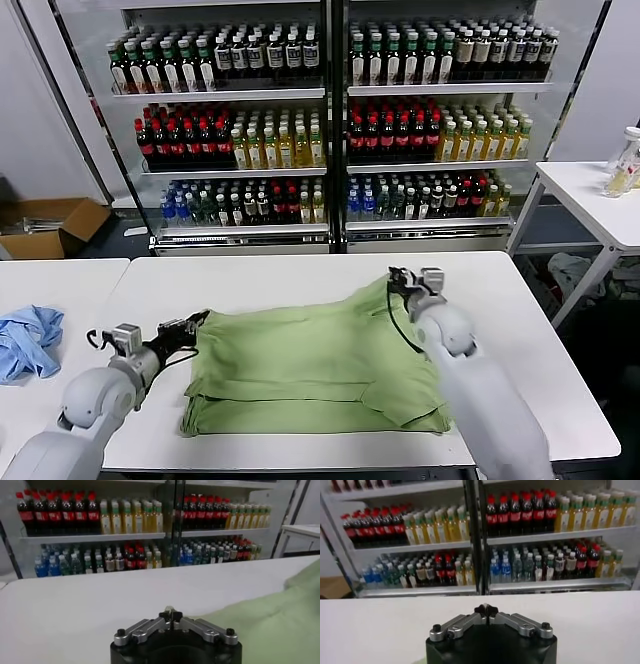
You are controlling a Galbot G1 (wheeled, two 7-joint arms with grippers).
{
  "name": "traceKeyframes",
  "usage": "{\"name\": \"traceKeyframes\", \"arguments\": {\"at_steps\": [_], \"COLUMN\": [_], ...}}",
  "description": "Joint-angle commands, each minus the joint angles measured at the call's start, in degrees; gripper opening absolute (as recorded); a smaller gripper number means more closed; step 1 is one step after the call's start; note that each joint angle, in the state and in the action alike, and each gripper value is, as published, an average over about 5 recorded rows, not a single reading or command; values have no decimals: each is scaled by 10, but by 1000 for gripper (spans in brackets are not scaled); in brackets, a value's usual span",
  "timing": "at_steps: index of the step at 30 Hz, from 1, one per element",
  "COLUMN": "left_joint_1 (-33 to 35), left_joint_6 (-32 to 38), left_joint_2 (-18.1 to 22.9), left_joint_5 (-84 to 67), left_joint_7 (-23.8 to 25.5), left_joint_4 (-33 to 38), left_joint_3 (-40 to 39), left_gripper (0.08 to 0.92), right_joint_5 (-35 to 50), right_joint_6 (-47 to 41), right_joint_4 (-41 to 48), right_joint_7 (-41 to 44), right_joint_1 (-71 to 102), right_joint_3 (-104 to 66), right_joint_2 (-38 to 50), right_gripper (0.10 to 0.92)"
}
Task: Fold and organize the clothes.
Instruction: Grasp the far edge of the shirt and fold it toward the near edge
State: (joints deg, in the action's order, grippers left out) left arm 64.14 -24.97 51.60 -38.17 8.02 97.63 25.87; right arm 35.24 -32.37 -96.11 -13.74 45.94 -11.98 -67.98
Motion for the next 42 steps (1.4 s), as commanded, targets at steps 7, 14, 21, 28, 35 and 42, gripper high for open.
{"name": "traceKeyframes", "arguments": {"at_steps": [7,14,21,28,35,42], "left_joint_1": [157,182,186,191,225,247], "left_joint_6": [16,11,-25,-20,-9,-6], "left_joint_2": [-6,0,-5,3,22,71], "left_joint_5": [-15,3,33,38,9,2], "left_joint_7": [15,37,41,29,-75,-304], "left_joint_4": [74,80,80,105,188,228], "left_joint_3": [86,82,89,102,118,17], "left_gripper": [86,86,86,100,278,486], "right_joint_5": [-12,-63,-127,-152,-155,-183], "right_joint_6": [-8,-8,5,10,11,14], "right_joint_4": [-301,-339,-311,-304,-321,-329], "right_joint_7": [-10,-3,17,15,8,6], "right_joint_1": [283,381,413,422,429,439], "right_joint_3": [-87,-113,-131,-128,-129,-108], "right_joint_2": [85,72,68,60,54,39], "right_gripper": [107,107,107,129,319,518]}}
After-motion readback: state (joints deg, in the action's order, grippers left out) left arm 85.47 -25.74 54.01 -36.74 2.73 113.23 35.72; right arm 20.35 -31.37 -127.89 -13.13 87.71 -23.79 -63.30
